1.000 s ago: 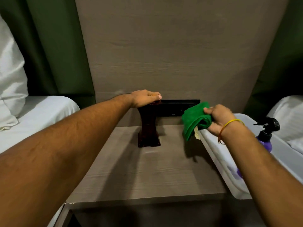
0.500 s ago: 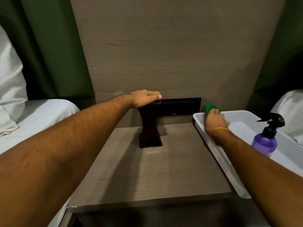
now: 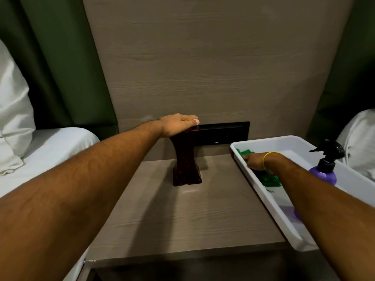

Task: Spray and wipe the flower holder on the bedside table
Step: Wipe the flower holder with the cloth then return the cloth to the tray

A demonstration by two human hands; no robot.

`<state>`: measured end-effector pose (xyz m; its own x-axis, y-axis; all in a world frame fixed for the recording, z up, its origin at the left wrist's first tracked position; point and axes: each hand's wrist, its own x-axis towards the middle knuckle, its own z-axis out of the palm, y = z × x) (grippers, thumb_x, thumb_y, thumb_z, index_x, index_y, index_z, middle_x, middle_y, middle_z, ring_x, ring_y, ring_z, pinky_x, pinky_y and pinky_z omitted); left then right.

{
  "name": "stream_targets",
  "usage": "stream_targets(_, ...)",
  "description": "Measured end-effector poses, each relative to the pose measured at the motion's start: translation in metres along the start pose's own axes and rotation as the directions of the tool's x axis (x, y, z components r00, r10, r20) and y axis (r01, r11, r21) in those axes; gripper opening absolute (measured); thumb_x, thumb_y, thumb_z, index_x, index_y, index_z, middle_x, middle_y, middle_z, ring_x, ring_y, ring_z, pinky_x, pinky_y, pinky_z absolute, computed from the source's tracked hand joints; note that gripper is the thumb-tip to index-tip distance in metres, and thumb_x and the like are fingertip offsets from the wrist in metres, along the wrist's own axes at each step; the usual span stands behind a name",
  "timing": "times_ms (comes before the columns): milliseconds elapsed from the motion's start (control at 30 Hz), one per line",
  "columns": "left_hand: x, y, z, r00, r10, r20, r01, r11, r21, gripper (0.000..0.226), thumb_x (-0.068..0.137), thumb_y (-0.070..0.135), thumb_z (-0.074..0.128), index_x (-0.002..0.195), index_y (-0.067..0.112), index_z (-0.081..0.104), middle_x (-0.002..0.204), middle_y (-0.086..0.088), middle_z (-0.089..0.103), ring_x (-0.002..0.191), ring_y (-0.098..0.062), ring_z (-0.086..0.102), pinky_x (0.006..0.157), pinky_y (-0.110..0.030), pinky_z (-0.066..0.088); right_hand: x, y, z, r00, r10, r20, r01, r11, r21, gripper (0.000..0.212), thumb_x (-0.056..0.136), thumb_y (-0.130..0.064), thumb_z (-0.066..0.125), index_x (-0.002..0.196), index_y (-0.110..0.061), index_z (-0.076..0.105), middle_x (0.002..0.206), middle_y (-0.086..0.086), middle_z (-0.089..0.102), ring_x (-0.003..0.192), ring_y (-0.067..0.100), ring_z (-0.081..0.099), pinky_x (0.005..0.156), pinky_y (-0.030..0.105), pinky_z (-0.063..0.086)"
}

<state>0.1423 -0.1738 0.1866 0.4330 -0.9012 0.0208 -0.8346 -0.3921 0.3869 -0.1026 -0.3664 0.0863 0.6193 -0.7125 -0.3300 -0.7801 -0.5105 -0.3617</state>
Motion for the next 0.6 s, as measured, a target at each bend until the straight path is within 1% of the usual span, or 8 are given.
stream_targets(133, 0.001, -0.002, 0.001, 1.0, -0.017, -0.011, 0.017, 1.0, 0.004, 0.093, 0.075, 0.098, 0.033, 0.153, 0.05, 0.048, 0.165, 0.015, 0.046, 0.153, -0.019, 0.042, 0.128, -0.046, 0.025, 0.001, 0.001, -0.004, 0.999, 0.012, 0.048, -0.01, 0.999, -0.05, 0.049, 0.106, -0.013, 0.036, 0.155, -0.01, 0.042, 0.158, 0.014, 0.043, 0.144, 0.034, 0.045, 0.12, 0.039, 0.034)
stream_targets(267, 0.0, 0.0, 0.0, 1.0, 0.005, 0.014, -0.005, 1.0, -0.014, 0.099, 0.073, 0.097, 0.032, 0.156, 0.045, 0.046, 0.167, 0.017, 0.042, 0.154, -0.015, 0.038, 0.13, -0.044, 0.021, 0.001, -0.003, -0.007, 0.998, 0.041, 0.044, -0.039, 0.998, -0.042, 0.047, 0.104, -0.014, 0.037, 0.149, -0.004, 0.048, 0.148, 0.018, 0.053, 0.127, 0.035, 0.058, 0.113, 0.044, 0.046)
stream_targets(367, -0.002, 0.001, -0.001, 1.0, 0.004, 0.018, -0.004, 1.0, -0.002, 0.1, 0.073, 0.097, 0.031, 0.157, 0.044, 0.045, 0.168, 0.016, 0.042, 0.155, -0.015, 0.038, 0.13, -0.045, 0.021, -0.005, -0.004, -0.007, 0.997, 0.065, 0.052, -0.065, 0.998, 0.003, 0.045, 0.105, -0.016, 0.04, 0.148, -0.002, 0.047, 0.147, 0.019, 0.053, 0.113, 0.032, 0.059, 0.105, 0.04, 0.05)
stream_targets(433, -0.003, 0.001, -0.001, 1.0, -0.008, 0.02, 0.008, 1.0, -0.008, 0.1, 0.073, 0.098, 0.031, 0.157, 0.045, 0.045, 0.167, 0.016, 0.042, 0.155, -0.016, 0.038, 0.13, -0.045, 0.021, -0.005, -0.001, -0.006, 0.996, 0.064, 0.065, -0.071, 0.992, 0.1, 0.039, 0.102, -0.019, 0.047, 0.135, -0.002, 0.058, 0.13, 0.02, 0.065, 0.103, 0.033, 0.067, 0.088, 0.038, 0.056)
stream_targets(500, 0.0, -0.001, 0.0, 1.0, -0.01, 0.008, 0.01, 1.0, 0.001, 0.099, 0.073, 0.099, 0.03, 0.156, 0.048, 0.045, 0.167, 0.016, 0.043, 0.155, -0.017, 0.039, 0.129, -0.046, 0.023, -0.009, -0.001, -0.007, 0.995, 0.072, 0.075, -0.087, 0.972, 0.217, 0.027, 0.099, -0.02, 0.051, 0.111, -0.001, 0.067, 0.095, 0.018, 0.072, 0.078, 0.032, 0.069, 0.068, 0.03, 0.055)
stream_targets(533, -0.001, -0.002, 0.001, 1.0, -0.014, 0.01, 0.014, 1.0, 0.011, 0.097, 0.073, 0.099, 0.03, 0.156, 0.049, 0.045, 0.166, 0.015, 0.044, 0.154, -0.018, 0.039, 0.129, -0.046, 0.024, -0.008, 0.0, -0.007, 0.993, 0.091, 0.078, -0.109, 0.953, 0.282, 0.027, 0.1, -0.023, 0.051, 0.11, -0.004, 0.067, 0.093, 0.018, 0.071, 0.079, 0.032, 0.068, 0.066, 0.029, 0.051)
stream_targets(567, 0.0, -0.002, 0.0, 1.0, -0.016, 0.009, 0.016, 1.0, 0.014, 0.096, 0.074, 0.098, 0.03, 0.156, 0.05, 0.044, 0.166, 0.015, 0.044, 0.154, -0.019, 0.039, 0.128, -0.046, 0.024, -0.008, -0.003, -0.009, 0.992, 0.101, 0.074, -0.12, 0.932, 0.343, 0.036, 0.103, -0.032, 0.049, 0.123, -0.007, 0.064, 0.11, 0.019, 0.07, 0.095, 0.034, 0.069, 0.075, 0.031, 0.051)
stream_targets(600, -0.001, -0.002, 0.0, 1.0, -0.017, 0.01, 0.017, 1.0, 0.016, 0.095, 0.075, 0.097, 0.03, 0.156, 0.049, 0.044, 0.167, 0.014, 0.044, 0.154, -0.019, 0.039, 0.128, -0.046, 0.024, -0.005, -0.004, -0.009, 0.989, 0.12, 0.081, -0.142, 0.916, 0.376, 0.055, 0.104, -0.046, 0.044, 0.143, -0.009, 0.055, 0.137, 0.019, 0.061, 0.122, 0.035, 0.062, 0.091, 0.034, 0.049)
